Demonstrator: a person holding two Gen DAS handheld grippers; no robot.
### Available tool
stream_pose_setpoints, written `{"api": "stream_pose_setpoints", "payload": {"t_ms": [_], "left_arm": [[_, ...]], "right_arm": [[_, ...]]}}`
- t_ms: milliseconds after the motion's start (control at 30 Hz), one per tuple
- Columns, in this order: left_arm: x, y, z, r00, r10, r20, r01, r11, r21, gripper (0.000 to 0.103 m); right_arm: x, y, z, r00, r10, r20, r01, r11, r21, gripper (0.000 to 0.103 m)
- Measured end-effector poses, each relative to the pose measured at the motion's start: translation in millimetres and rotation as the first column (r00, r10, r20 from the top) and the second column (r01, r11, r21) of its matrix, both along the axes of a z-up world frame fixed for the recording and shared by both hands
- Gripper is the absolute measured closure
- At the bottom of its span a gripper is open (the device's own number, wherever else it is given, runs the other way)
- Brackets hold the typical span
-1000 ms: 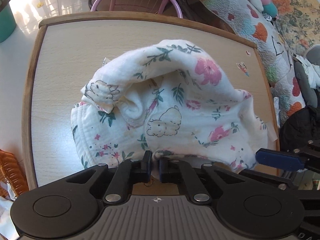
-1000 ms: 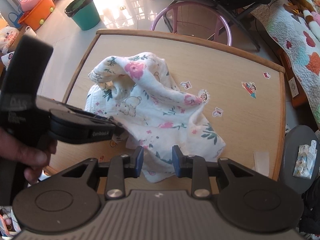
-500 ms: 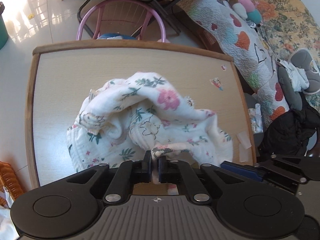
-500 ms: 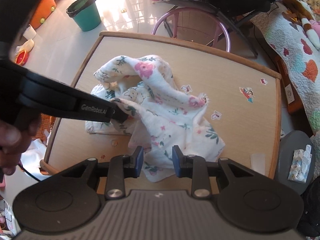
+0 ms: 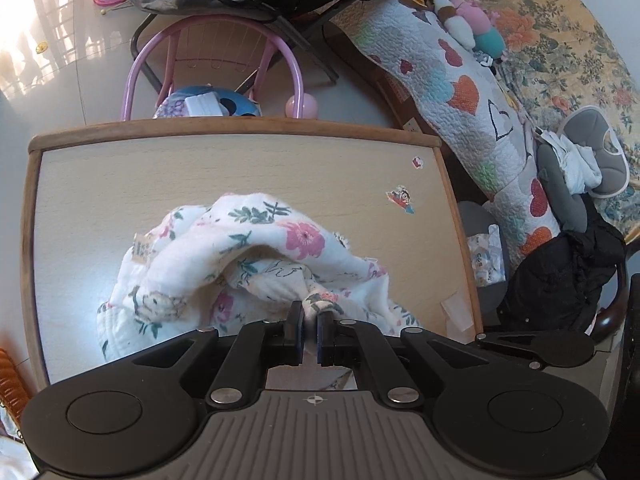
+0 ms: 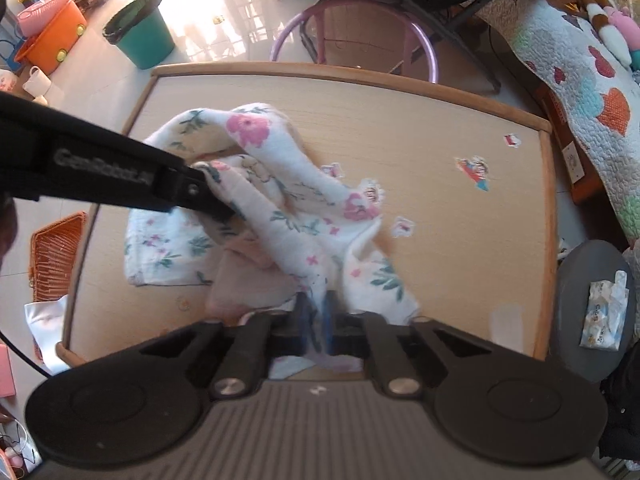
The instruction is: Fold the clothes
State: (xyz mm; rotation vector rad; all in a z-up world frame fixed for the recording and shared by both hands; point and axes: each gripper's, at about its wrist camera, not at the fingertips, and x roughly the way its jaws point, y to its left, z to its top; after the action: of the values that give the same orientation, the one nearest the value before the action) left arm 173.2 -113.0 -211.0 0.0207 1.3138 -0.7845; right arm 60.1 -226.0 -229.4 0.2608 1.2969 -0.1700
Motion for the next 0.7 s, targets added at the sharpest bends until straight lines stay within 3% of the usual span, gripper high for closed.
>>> {"api": "stream_pose_setpoints", "payload": {"t_ms": [333, 533, 700], "left_arm": [[23.3, -43.0, 4.4, 0.998, -0.041, 0.047, 0.04, 0.999, 0.008, 0.097], [33.7, -60.3, 5.2, 0.998, -0.019, 0.052, 0.019, 1.0, -0.005, 0.096], [34.1, -69.2, -0.3, 0.997, -0.032, 0.068, 0.03, 0.999, 0.025, 0.096]], "right_arm": [[5.4, -48.2, 7.4, 0.996, -0.084, 0.029, 0.084, 0.996, -0.013, 0.1], [9.7, -71.2, 4.8, 0.99, -0.136, 0.03, 0.135, 0.991, 0.01, 0.1], [9.8, -80.3, 0.4, 0.988, -0.149, 0.036, 0.148, 0.989, 0.024, 0.099]]}}
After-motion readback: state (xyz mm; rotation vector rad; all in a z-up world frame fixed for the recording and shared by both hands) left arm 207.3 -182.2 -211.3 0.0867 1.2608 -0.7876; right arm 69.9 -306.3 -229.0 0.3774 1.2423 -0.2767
